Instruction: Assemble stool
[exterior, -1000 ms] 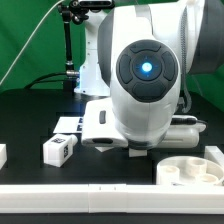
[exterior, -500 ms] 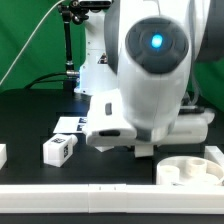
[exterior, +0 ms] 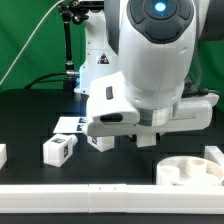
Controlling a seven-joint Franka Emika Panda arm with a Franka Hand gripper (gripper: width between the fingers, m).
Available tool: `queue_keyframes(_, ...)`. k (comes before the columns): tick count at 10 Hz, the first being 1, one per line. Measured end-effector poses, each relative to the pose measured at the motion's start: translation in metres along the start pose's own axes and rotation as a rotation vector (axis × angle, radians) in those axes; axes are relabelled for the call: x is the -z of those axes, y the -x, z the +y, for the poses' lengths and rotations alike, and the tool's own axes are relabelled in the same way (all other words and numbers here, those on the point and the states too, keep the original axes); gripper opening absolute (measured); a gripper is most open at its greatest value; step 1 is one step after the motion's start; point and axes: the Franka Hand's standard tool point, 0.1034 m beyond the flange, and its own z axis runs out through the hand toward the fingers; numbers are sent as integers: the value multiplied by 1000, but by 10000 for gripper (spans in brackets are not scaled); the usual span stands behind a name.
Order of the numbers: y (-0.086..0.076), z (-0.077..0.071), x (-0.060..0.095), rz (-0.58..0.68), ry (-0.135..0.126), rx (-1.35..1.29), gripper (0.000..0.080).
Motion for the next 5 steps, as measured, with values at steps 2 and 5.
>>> queue_keyframes(2, -4, 1, 2, 24, 0, 0, 325)
queue_keyframes(5, -8, 0, 41, 181, 5, 24, 325)
